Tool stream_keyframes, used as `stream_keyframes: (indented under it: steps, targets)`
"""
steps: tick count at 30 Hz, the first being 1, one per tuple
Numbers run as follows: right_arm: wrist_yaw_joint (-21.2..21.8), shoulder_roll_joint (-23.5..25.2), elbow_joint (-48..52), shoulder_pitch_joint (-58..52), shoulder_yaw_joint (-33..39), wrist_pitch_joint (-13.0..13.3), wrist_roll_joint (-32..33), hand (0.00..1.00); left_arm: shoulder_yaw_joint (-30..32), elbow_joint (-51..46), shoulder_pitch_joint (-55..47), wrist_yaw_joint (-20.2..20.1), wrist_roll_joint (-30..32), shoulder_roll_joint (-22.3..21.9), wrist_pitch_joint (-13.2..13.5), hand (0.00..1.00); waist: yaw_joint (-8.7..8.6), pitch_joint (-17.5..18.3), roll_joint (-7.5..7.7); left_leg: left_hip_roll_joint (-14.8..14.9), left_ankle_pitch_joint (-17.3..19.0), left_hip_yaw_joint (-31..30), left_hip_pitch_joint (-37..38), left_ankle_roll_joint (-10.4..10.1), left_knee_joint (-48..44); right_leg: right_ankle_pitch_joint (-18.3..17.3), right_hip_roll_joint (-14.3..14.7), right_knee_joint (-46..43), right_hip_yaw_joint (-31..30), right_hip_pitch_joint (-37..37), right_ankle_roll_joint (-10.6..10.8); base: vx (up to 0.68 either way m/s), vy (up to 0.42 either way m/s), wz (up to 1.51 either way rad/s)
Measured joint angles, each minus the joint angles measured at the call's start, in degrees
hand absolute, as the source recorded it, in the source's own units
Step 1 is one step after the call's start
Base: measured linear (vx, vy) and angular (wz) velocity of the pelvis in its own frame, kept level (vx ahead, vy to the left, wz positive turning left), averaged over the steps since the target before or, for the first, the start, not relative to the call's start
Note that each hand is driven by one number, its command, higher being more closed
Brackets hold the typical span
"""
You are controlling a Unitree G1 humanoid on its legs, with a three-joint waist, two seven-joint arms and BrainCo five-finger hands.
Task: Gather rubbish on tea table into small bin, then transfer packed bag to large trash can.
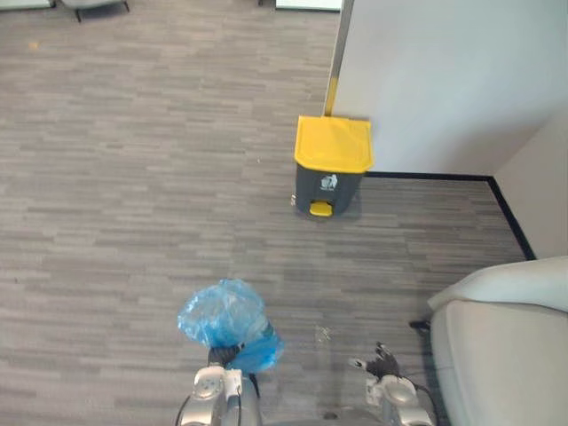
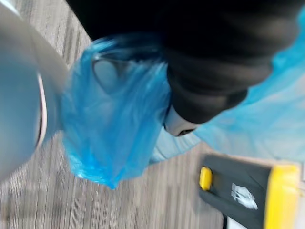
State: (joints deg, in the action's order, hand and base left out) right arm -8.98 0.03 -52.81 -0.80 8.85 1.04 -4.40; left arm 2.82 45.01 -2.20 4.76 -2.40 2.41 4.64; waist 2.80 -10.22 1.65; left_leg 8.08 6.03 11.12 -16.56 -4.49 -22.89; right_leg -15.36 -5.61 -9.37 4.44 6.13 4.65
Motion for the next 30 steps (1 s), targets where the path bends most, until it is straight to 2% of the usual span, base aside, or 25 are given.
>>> stream_keyframes:
  steps: [2, 4, 5, 6, 7, 8, 9, 11, 12, 14, 15, 16, 17, 18, 19, 21, 23, 25, 26, 27, 28, 29, 30]
  targets:
    - [-0.04, -0.37, -0.80, 0.83, 0.04, 0.00, 0.00, 0.00, -0.06, 0.79, -0.21, 0.02, 0.01, 0.95, -0.04, 1.00, 0.31, -0.12, -0.18, -1.38, 0.63, 0.26, 0.53, 0.99, -0.05, 1.26, -0.78, 1.73, -0.21, 1.05, 0.43, 0.16, 0.110, 0.01]
    - [0.01, -0.35, -1.16, 1.06, 0.05, 0.07, -0.08, 0.00, 0.07, 1.80, -0.68, 0.08, 0.02, 1.38, -0.07, 1.00, 0.44, -0.04, -0.36, -2.33, 2.71, 0.78, 2.29, 1.80, 0.84, 1.22, -1.50, -0.41, -1.33, 0.86, 0.76, 0.16, 0.130, -0.24]
    - [0.01, -0.39, -1.61, 1.04, 0.05, 0.11, -0.11, 0.00, 0.06, 2.34, -1.58, 0.11, 0.05, 1.42, -0.14, 1.00, 0.42, -0.03, -0.66, -2.47, 3.79, 1.06, 3.91, 1.94, 2.40, 1.04, -1.65, -5.92, -2.57, -1.00, 1.09, 0.09, 0.071, -0.38]
    - [0.02, -0.44, -2.07, 0.75, 0.05, 0.12, -0.11, 0.00, -0.68, 2.91, -2.33, 0.11, 0.05, 1.47, -0.28, 1.00, 0.29, -0.09, -0.71, -2.70, 4.19, 1.22, 5.79, 1.72, 4.05, 1.19, -1.78, -15.09, -3.63, -5.08, 2.07, 0.10, 0.084, -0.35]
    - [0.02, -0.20, -1.95, 0.25, 0.01, 0.11, -0.11, 0.00, -1.56, 2.75, -2.61, 0.09, 0.06, 1.92, -0.30, 1.00, 0.21, -0.26, -0.34, -2.87, 4.22, 1.40, 7.14, 1.77, 5.21, 2.28, -2.38, -22.71, -3.95, -8.98, 3.99, 0.14, 0.083, -0.23]
    - [0.18, 0.26, -0.55, -0.25, -0.08, 0.16, -0.15, 0.00, -3.11, 2.86, -3.00, 0.13, 0.05, 3.27, -0.37, 1.00, -0.21, -0.31, 0.53, -4.19, 4.30, 1.72, 10.26, 1.99, 7.92, 7.48, -3.88, -38.13, -5.22, -16.71, 6.49, 0.16, 0.067, -0.08]
    - [0.25, 0.28, -0.18, -0.35, -0.08, 0.22, -0.14, 0.00, -3.37, 2.93, -3.08, 0.15, 0.06, 3.52, -0.44, 1.00, -0.54, -0.32, 0.60, -4.21, 4.47, 1.69, 10.94, 2.22, 8.20, 7.75, -3.99, -40.17, -5.21, -17.65, 5.70, 0.16, 0.033, -0.03]
    - [0.29, 0.16, 0.20, -0.48, -0.09, 0.32, -0.16, 0.00, -3.28, 2.92, -3.07, 0.40, 0.05, 3.57, -0.52, 1.00, -0.80, -0.35, 0.90, -4.21, 5.33, 1.70, 13.70, 2.72, 9.24, 3.02, -4.15, -42.67, -2.99, -20.54, 2.49, 0.19, -0.014, -0.04]
    - [0.30, 0.11, 0.30, -0.30, -0.09, 0.36, -0.21, 0.00, -3.27, 2.84, -2.83, 0.43, 0.00, 3.30, -0.49, 1.00, -0.98, -0.39, 0.90, -3.94, 5.69, 1.74, 15.21, 2.83, 10.12, 0.57, -4.24, -40.56, -0.25, -22.38, 0.96, 0.23, -0.055, -0.02]
    - [0.28, 0.02, 0.23, 0.36, -0.10, 0.50, -0.24, 0.00, -3.21, 2.86, -2.58, 0.43, 0.00, 2.70, -0.45, 1.00, -1.47, -0.50, 0.77, -3.06, 6.54, 1.56, 16.87, 2.18, 10.84, 0.24, -3.32, -31.44, 4.10, -24.87, -0.43, 0.28, -0.119, 0.07]
    - [0.29, 0.03, -0.17, 0.95, -0.15, 0.43, -0.24, 0.00, -3.12, 2.97, -2.63, 0.40, -0.02, 2.64, -0.44, 1.00, -2.09, -0.60, 0.94, -2.57, 7.46, 1.18, 17.94, 1.05, 11.18, 3.12, -1.80, -20.81, 4.90, -25.71, -0.77, 0.42, -0.192, 0.21]
    - [0.32, -0.10, -0.79, 0.90, -0.29, 0.33, -0.27, 0.00, -2.61, 3.06, -2.50, 0.36, -0.01, 3.12, -0.37, 1.00, -2.61, -0.80, 1.76, -3.31, 8.10, 0.41, 19.64, 0.02, 12.42, 9.95, -1.10, -10.58, 4.12, -24.75, -1.70, 0.40, -0.187, 0.36]
    - [0.44, -0.36, -1.07, 0.87, -0.05, 0.34, -0.04, 0.00, -2.42, 3.50, -2.27, 0.39, 0.00, 2.75, -0.37, 1.00, -3.09, -0.85, 1.88, -3.45, 8.35, -0.83, 20.92, -0.50, 13.10, 13.08, -0.59, -9.45, 4.38, -23.41, -3.38, 0.44, -0.157, 0.23]
    - [0.32, -0.95, -1.76, 1.15, 0.04, 0.34, -0.30, 0.00, -2.21, 4.36, -1.72, 0.35, -0.02, 1.89, -0.40, 1.00, -3.23, -1.10, 0.19, -2.68, 8.40, -2.42, 22.08, -0.59, 14.51, 12.78, 0.76, -9.23, 4.56, -22.37, -2.98, 0.36, -0.097, -0.09]
    - [0.37, -1.83, -2.29, 2.30, 0.02, 0.21, -0.74, 0.00, -2.01, 4.35, -1.77, 0.05, 0.00, 1.65, 0.00, 1.00, -2.44, -1.02, -1.10, -2.38, 7.96, -4.22, 23.14, -0.13, 16.23, 10.31, 1.80, -12.48, 4.29, -23.34, -4.51, 0.42, -0.113, -0.26]
    - [0.42, -2.30, -2.29, 2.23, 0.13, 0.06, -0.76, 0.00, -2.04, 4.43, -0.92, 0.07, 0.01, 1.40, -0.01, 1.00, -2.62, -1.00, -1.38, -1.73, 7.77, -5.55, 23.87, -0.49, 15.47, 5.89, 2.20, -17.05, 4.60, -24.07, -5.46, 0.42, -0.167, -0.02]
    - [0.54, -1.27, -1.95, 1.40, 1.51, 0.03, -0.71, 0.00, -2.02, 4.38, 0.23, -0.03, 0.06, 0.93, -0.01, 1.00, -3.13, -0.94, -1.55, 0.00, 8.30, -6.78, 23.03, -1.31, 9.24, 3.89, 2.93, -15.20, 6.59, -20.52, -5.89, 0.40, -0.156, 0.32]
    - [0.53, -0.75, -1.55, 0.42, 1.56, -0.06, -0.71, 0.00, -2.01, 2.84, 0.86, -0.19, 0.07, -0.11, -0.07, 1.00, -3.27, -0.94, -1.62, 2.70, 8.32, -7.12, 17.19, -2.17, -6.73, 3.62, 4.65, -11.38, 8.05, -15.26, -6.27, 0.37, -0.118, 0.32]
    - [0.49, -0.65, -0.49, -0.44, 1.16, -0.16, -0.66, 0.00, -2.02, 1.02, 0.78, -0.37, 0.08, -0.92, -0.05, 1.00, -2.90, -0.97, -1.83, 5.48, 6.90, -6.70, 12.17, -2.63, -19.27, 3.12, 5.63, -9.10, 8.61, -11.59, -7.19, 0.39, -0.041, 0.05]
    - [0.42, -0.46, 0.51, -0.78, 0.85, -0.10, -0.60, 0.00, -2.07, -0.06, 0.31, -0.55, 0.06, -1.48, -0.07, 1.00, -2.49, -0.98, -1.95, 7.46, 7.64, -5.25, 9.17, -2.35, -26.79, 2.74, 6.37, -8.06, 8.36, -9.09, -7.77, 0.44, 0.015, -0.10]
    - [0.37, -0.28, 0.58, -0.88, 0.51, -0.11, -0.58, 0.00, -2.11, -0.51, 0.25, -0.60, 0.05, -1.59, -0.12, 1.00, -2.33, -0.97, -1.85, 8.19, 8.58, -3.97, 7.41, -1.93, -29.51, 2.70, 6.45, -7.28, 8.07, -7.54, -7.80, 0.41, 0.065, -0.26]
    - [0.35, -0.07, 0.88, -0.75, 0.24, -0.10, -0.57, 0.00, -2.15, -0.65, 0.18, -0.76, 0.04, -1.61, -0.14, 1.00, -2.15, -0.81, -1.52, 8.40, 9.63, -1.99, 5.04, -0.60, -29.99, 2.71, 6.04, -6.19, 7.25, -5.64, -7.78, 0.38, 0.111, -0.32]
    - [0.29, 0.08, 1.78, -0.56, 0.33, -0.18, -0.45, 0.00, -2.10, -0.64, 0.28, -1.07, 0.03, -1.60, -0.26, 1.00, -1.86, -0.92, -1.47, 8.11, 10.90, 0.10, 2.75, -0.66, -26.40, 2.72, 4.91, -5.92, 6.64, -4.14, -7.75, 0.30, 0.128, -0.28]
